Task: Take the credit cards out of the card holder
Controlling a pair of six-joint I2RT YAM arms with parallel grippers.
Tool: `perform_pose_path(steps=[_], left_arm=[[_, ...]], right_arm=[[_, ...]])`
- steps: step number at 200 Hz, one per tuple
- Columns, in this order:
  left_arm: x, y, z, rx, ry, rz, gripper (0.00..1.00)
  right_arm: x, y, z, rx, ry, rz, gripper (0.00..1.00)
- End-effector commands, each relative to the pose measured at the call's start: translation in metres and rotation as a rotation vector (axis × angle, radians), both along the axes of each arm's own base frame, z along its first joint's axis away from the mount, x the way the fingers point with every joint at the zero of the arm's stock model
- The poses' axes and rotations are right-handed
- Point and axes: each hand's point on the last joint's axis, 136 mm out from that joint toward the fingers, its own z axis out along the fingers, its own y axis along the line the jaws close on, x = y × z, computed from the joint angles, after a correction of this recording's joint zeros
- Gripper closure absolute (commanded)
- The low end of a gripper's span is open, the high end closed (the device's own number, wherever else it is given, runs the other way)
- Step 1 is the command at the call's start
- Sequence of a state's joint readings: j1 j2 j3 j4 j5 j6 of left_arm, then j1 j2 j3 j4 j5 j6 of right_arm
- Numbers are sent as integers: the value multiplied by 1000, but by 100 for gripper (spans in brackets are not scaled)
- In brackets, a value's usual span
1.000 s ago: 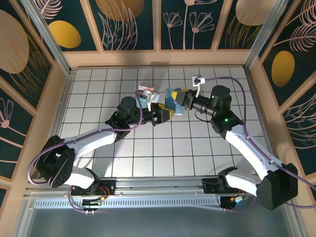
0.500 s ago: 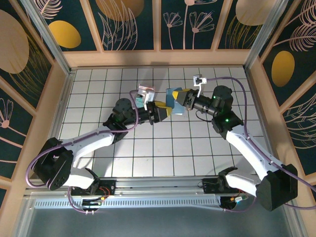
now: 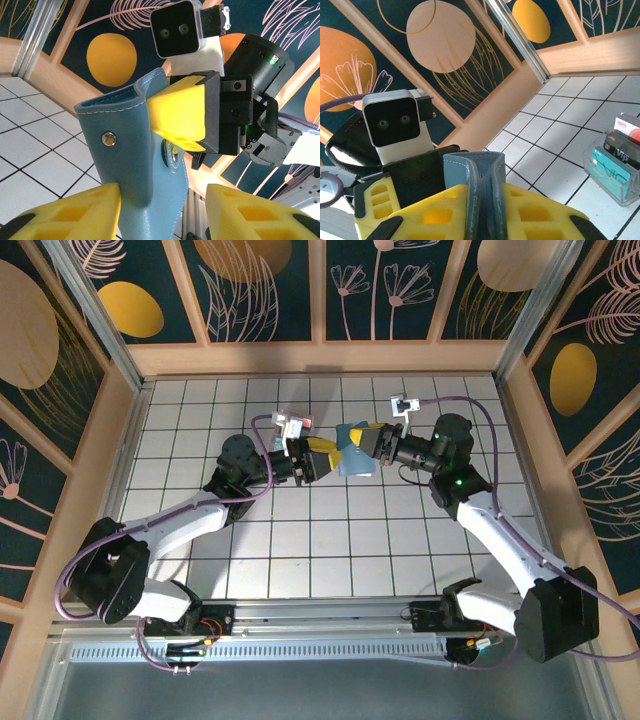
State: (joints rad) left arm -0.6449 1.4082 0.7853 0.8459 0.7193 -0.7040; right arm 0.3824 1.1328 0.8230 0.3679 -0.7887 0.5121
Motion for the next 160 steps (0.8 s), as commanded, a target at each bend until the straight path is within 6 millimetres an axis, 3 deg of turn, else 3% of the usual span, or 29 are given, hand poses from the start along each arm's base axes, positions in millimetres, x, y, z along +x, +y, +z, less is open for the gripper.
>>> perform_pose_path(steps=[1,53,81,100,160], left_arm=[[-5,-5,11,-10,-40,-49,52],[1,-8,-8,43,5,-33,34],[0,-7,-11,54,4,-33,31],[-1,-9,-15,61,7,-50,37],[-5,-9,-14,51,3,-72,78]], right_arm=[[-10,4,20,42,-69,61,91],[-17,2,27,50,-92,72,93],[-18,2,27,55,-89,77,93],[-18,3,27,61,-85,88,93],[-18,4,26,70,-83,95,93]])
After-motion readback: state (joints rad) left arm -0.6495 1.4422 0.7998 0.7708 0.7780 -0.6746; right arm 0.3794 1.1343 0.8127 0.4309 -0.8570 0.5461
